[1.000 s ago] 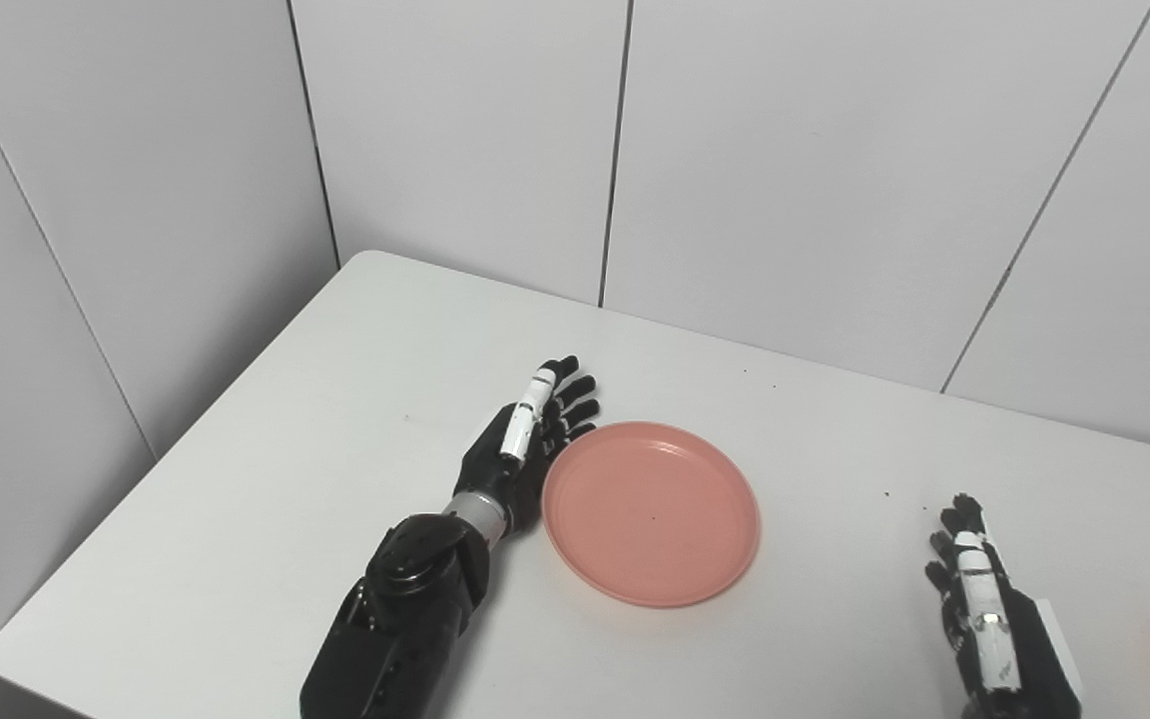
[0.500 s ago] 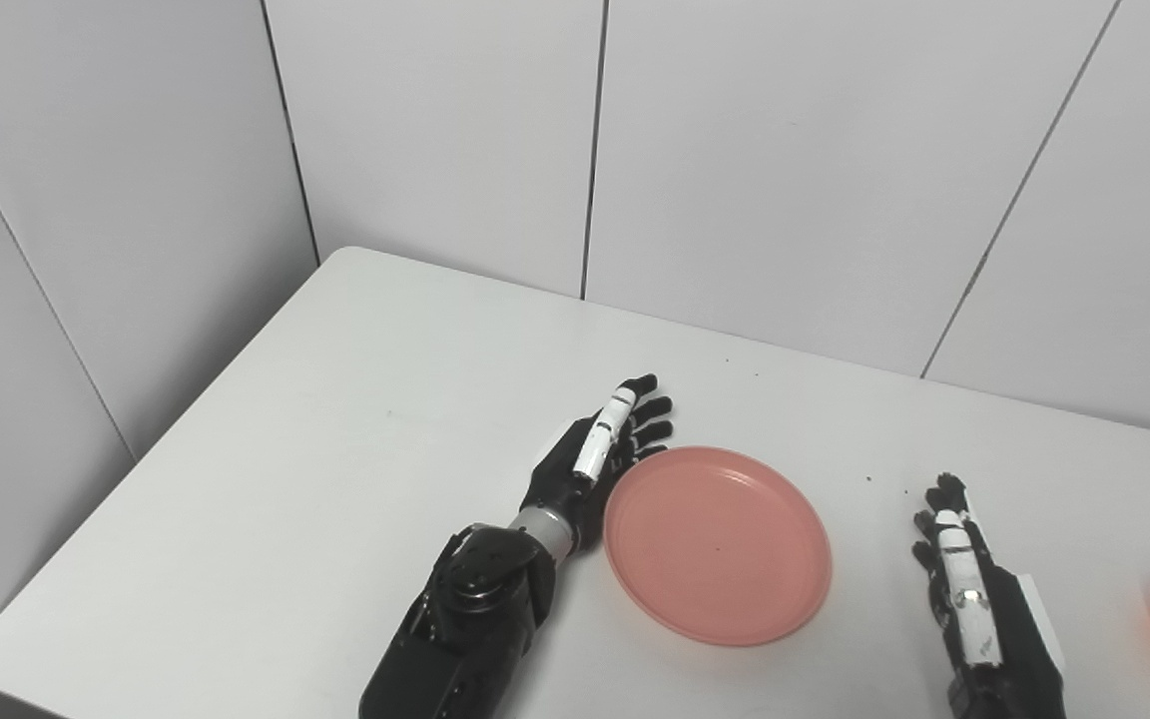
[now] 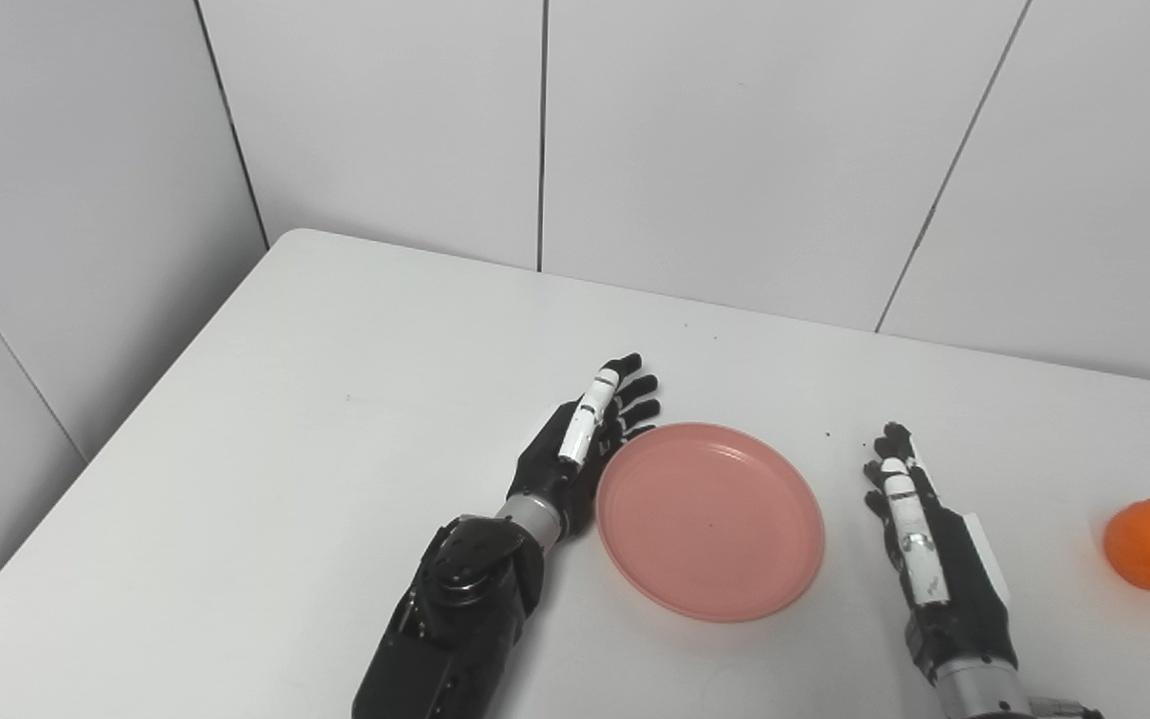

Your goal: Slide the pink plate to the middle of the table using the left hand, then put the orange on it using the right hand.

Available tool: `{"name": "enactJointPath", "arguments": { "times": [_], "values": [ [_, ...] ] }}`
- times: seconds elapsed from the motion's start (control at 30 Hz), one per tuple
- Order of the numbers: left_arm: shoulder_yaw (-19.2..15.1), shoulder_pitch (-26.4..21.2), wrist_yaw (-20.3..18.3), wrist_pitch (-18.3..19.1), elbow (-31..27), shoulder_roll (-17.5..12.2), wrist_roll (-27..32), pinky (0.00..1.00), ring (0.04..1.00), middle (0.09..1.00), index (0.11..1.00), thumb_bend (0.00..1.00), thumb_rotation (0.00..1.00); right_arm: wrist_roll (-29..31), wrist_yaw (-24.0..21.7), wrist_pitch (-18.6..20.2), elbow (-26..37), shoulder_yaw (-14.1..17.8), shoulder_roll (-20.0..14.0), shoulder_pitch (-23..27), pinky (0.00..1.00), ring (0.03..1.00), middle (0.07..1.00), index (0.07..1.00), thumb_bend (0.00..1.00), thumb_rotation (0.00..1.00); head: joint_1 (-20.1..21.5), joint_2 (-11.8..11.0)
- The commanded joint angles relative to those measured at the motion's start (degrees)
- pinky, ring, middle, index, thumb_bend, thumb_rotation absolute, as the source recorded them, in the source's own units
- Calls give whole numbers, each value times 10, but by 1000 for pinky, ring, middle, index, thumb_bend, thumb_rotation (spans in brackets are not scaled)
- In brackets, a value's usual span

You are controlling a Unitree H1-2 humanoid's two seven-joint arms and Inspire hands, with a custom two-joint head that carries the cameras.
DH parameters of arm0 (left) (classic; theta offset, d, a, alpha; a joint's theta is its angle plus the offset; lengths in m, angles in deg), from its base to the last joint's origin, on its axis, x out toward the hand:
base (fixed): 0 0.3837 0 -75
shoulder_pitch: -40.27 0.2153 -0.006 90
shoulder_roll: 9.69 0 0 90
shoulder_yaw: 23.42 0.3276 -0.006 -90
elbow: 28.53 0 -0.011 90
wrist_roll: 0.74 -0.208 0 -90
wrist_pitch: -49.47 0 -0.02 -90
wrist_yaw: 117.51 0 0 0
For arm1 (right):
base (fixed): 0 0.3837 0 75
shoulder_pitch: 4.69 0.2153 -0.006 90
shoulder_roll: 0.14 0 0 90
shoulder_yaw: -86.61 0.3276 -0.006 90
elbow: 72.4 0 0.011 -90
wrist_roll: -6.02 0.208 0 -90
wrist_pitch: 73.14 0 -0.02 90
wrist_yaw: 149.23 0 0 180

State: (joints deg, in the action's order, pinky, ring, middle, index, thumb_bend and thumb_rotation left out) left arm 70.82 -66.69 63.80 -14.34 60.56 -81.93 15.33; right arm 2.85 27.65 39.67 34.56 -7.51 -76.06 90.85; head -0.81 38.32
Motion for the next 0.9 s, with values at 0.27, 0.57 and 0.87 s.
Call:
{"name": "enactJointPath", "arguments": {
  "times": [0.27,0.57,0.87],
  "values": [
    [-44,3,-31,-10,-1,0,18,932,937,948,949,341,1000,-26,17,13,14,-4,18,27,954,950,968,969,232,1000,101,2],
    [-68,3,-66,-6,17,-16,37,924,926,935,937,349,1000,-49,25,10,7,-6,20,39,893,922,939,943,302,1000,205,-21],
    [-87,-5,-103,-53,74,-28,49,943,927,933,934,338,1000,-104,34,-7,10,-19,7,53,811,848,874,867,533,943,270,-62]
  ]
}}
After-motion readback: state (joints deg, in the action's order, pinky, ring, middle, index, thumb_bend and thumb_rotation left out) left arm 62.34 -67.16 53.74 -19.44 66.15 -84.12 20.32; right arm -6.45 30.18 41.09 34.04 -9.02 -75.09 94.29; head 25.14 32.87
